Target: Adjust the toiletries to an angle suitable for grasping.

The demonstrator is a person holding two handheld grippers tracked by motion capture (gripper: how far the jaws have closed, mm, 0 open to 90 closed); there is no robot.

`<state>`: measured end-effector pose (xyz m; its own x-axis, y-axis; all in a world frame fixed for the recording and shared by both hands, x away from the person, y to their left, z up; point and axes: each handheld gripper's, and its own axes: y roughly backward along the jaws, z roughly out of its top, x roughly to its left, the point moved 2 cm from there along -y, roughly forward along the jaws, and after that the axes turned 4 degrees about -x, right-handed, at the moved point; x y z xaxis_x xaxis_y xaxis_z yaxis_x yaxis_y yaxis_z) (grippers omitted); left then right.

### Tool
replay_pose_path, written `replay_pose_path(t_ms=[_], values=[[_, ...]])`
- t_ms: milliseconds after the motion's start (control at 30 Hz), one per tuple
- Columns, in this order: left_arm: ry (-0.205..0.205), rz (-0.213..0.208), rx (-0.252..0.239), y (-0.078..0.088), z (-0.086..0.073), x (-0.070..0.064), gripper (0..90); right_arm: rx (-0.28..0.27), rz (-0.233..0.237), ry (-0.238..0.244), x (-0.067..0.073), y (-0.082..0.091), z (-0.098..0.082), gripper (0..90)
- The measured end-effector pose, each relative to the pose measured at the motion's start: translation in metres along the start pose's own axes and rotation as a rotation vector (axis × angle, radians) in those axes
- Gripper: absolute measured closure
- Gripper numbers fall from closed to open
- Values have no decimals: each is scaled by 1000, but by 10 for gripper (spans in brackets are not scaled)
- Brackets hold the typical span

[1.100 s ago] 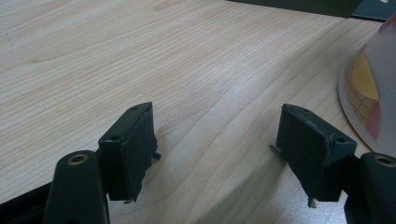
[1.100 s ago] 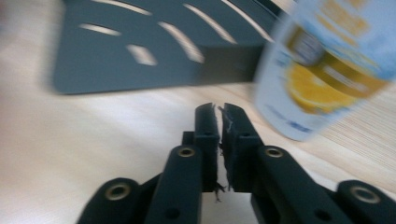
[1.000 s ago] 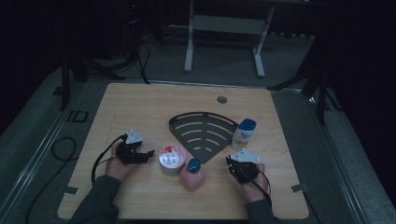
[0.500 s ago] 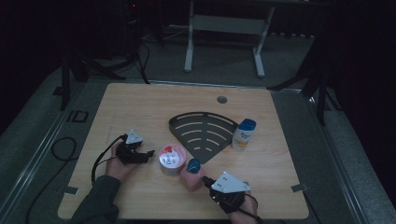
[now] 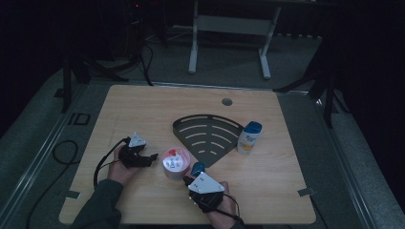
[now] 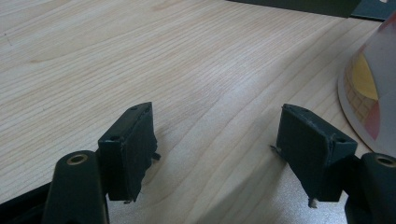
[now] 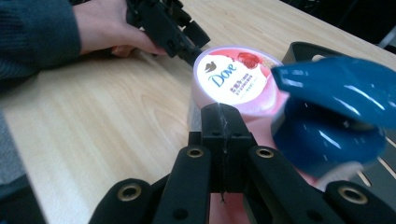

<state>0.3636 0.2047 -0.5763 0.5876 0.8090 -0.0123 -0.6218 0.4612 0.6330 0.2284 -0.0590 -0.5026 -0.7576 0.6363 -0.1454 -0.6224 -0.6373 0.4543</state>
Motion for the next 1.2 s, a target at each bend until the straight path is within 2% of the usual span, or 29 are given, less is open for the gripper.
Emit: replay_pose_path(t_ms=[133,300,467,733,933,1067,1200], values=[[0,0,0,0,0,0,280,-2,-20,-33,-3,-6,1,900],[-1,0,0,0,0,0,279,7,-44,-41,-3,-6,1,900],[-1,-1,0,0,0,0,279,21,-81,-70,-11,-3,0,900],[-1,0,-1,0,0,0,279,25,-119,-89,-22,5,-6,900],[-1,0,0,0,0,0,278,29,-121,-91,-22,6,-7,900],[-1,-1,-1,0,0,0,278,26,-112,-69,-20,-4,1,899],[-2,-1,-1,0,0,0,277,44,-118,-78,-20,-14,5,900]])
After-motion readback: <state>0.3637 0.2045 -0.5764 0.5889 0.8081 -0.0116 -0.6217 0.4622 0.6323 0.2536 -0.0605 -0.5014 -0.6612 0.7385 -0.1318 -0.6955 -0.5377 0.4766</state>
